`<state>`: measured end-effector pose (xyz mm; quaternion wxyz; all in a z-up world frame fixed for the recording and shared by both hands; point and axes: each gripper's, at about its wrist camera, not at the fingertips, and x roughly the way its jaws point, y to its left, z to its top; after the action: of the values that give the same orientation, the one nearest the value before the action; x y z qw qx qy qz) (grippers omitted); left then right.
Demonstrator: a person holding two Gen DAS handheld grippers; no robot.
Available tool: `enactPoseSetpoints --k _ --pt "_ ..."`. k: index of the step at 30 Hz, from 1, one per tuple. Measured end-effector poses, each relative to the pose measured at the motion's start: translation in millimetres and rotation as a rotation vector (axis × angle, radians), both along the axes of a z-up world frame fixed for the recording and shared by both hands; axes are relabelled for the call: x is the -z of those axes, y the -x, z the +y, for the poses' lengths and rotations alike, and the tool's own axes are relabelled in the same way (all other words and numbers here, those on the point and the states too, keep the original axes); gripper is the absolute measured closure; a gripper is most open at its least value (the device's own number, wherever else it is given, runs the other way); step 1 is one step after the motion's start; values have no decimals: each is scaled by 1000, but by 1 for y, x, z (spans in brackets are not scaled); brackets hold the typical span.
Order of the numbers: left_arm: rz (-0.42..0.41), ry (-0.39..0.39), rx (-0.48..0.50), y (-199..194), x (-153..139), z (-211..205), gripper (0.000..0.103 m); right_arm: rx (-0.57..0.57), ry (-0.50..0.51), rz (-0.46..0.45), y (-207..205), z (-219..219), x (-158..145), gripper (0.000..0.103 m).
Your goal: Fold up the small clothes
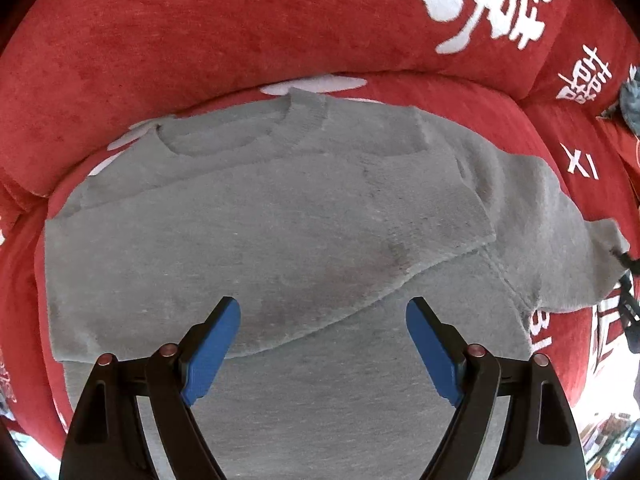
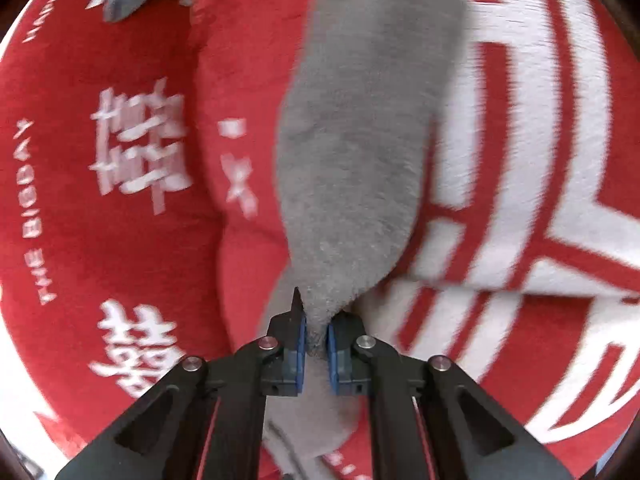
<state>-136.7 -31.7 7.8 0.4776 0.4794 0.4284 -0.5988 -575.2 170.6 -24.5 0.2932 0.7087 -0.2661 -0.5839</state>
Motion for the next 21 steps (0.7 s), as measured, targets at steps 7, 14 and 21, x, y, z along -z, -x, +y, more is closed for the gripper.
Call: enactPoseSetpoints --k 7,14,21 --pt "-4 23 -77 -43 -8 3 17 -387 211 172 -71 -84 -84 94" --pt "-27 43 -191 -119 -13 13 17 -987 280 510 -256 -182 -137 94" --pt "-35 25 -321 -189 -4 23 17 -1332 40 497 -408 -214 -45 89"
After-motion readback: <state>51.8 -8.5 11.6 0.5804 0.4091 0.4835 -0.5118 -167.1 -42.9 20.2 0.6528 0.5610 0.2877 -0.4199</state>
